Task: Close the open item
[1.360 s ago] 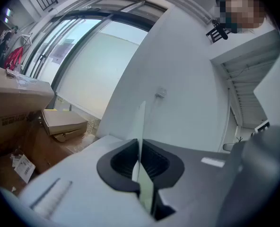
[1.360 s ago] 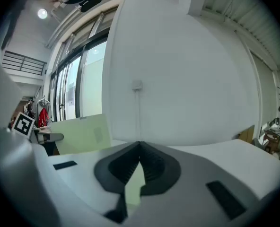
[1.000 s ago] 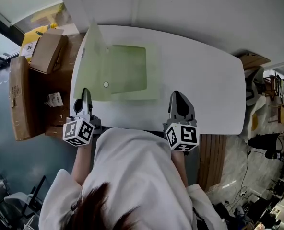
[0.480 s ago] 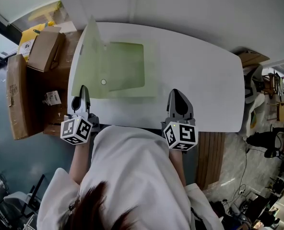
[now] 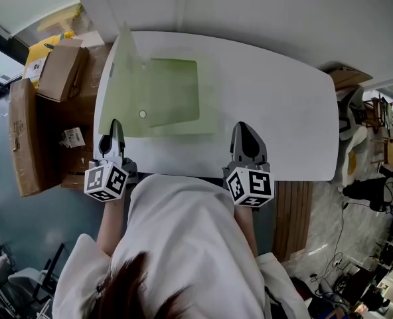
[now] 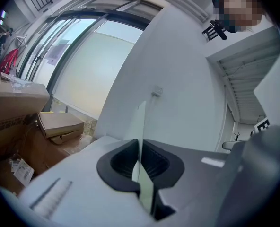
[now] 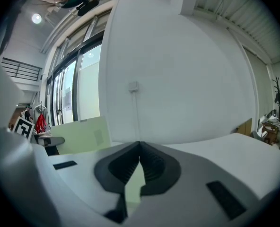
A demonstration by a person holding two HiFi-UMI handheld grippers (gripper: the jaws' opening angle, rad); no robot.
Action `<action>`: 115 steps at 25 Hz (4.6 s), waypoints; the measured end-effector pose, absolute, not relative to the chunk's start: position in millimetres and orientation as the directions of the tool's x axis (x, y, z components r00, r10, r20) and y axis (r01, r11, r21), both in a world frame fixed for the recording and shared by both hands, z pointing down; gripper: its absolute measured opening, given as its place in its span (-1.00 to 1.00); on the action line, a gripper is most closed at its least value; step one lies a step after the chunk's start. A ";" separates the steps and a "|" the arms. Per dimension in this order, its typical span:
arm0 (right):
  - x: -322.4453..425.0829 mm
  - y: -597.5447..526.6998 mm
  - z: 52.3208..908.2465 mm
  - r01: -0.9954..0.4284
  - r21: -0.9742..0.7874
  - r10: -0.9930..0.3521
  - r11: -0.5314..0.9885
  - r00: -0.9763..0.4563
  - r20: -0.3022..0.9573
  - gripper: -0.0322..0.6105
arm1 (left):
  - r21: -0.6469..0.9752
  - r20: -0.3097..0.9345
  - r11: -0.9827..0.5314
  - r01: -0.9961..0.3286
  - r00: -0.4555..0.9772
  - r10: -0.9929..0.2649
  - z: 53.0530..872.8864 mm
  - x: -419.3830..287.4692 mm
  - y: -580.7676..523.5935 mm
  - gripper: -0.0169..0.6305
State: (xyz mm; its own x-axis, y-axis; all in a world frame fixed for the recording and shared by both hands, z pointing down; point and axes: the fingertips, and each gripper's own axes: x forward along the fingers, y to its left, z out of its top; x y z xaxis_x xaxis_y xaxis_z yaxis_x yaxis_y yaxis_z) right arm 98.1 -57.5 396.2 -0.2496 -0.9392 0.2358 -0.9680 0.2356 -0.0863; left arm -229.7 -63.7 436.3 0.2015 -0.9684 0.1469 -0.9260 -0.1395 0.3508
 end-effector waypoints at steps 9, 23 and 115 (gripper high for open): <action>100.6 -59.2 398.7 -0.970 -0.091 -0.938 0.223 -0.240 0.250 -0.89 | 0.323 0.145 -0.179 -0.929 0.235 -0.961 433.6 -219.9 -65.2 -0.91; 102.2 -57.4 399.6 -0.972 -0.095 -0.939 0.216 -0.233 0.251 -0.89 | 0.243 0.159 -0.233 -0.941 0.276 -0.948 430.2 -203.4 -65.8 -0.92; 101.5 -59.0 404.1 -0.968 -0.108 -0.933 0.226 -0.247 0.263 -0.89 | -0.173 0.348 -0.603 -0.778 0.525 -0.777 464.5 -77.8 -62.6 -0.91</action>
